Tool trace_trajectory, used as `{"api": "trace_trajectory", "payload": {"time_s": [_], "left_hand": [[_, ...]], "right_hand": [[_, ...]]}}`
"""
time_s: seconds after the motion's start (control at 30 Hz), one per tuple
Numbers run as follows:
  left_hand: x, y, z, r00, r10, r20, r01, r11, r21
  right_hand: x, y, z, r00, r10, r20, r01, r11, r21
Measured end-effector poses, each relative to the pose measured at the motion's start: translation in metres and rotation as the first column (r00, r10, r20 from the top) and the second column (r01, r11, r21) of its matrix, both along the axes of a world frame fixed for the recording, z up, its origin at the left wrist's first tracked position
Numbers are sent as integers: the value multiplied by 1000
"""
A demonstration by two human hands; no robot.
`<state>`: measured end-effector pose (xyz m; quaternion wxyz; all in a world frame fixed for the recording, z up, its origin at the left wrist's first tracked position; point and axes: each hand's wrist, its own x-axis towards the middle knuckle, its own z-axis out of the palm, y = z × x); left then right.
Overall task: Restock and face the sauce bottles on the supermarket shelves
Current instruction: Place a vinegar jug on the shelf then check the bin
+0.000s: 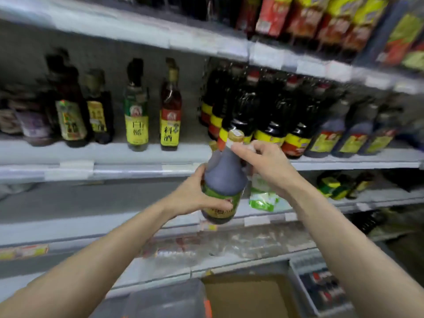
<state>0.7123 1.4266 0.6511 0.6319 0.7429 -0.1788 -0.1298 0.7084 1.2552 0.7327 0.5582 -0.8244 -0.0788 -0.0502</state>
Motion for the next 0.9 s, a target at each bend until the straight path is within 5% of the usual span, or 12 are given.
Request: {"api": "trace_trajectory", "payload": {"time_s": [0.3,0.9], "left_hand": [[-25,-121,192,926,-142,349,148,989,11],[-104,-479,274,834,-363,416,422,905,-57]], "right_hand": [[-80,-119,181,950,-106,292,108,994,10],[-197,-454,253,844,-374,384,387,921,45]]}}
